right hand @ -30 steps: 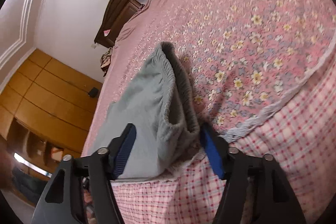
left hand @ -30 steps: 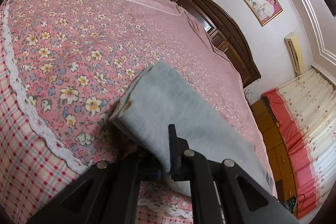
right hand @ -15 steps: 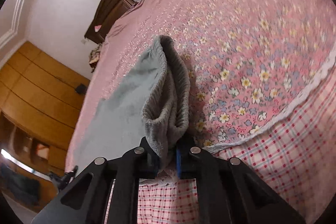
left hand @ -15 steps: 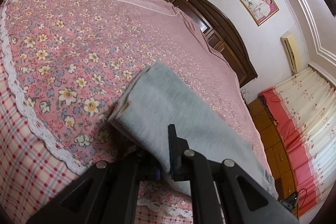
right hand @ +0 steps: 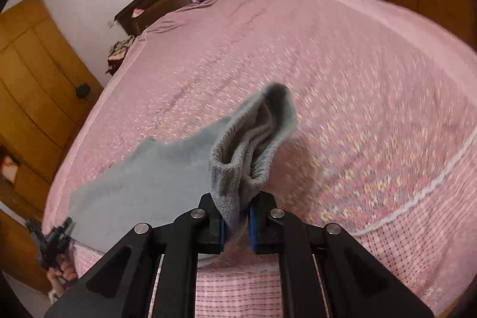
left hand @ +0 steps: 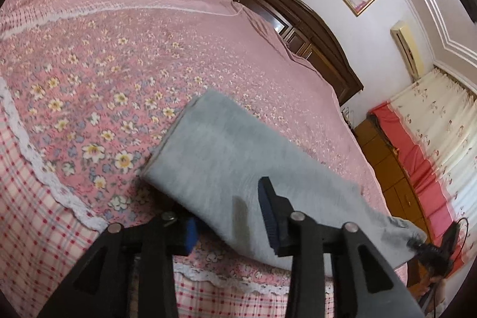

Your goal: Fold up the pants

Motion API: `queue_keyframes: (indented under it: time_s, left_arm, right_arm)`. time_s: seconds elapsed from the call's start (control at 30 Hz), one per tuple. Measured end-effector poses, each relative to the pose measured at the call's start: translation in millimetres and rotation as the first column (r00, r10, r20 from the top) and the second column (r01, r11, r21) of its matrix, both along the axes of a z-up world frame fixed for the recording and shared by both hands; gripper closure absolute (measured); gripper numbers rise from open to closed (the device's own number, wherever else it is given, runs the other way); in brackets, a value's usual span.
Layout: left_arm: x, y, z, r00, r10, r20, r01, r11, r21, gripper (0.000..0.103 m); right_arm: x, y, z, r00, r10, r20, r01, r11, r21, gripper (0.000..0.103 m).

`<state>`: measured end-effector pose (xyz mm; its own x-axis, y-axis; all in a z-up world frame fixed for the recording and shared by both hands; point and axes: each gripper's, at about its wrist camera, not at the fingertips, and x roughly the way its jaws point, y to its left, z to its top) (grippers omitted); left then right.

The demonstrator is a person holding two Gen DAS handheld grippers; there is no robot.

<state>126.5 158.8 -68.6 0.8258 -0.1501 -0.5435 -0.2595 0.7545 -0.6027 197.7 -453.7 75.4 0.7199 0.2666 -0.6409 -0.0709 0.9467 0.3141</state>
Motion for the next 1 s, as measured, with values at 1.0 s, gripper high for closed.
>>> queue_keyframes:
  time_s: [1.0]
  left_arm:
    - [-22, 53, 37, 1.0, 0.008, 0.002, -0.008, 1.0, 0.028, 0.05]
  right_arm:
    - [-29, 247, 75, 0.939, 0.335, 0.077, -0.299, 0.907, -0.297, 0.091]
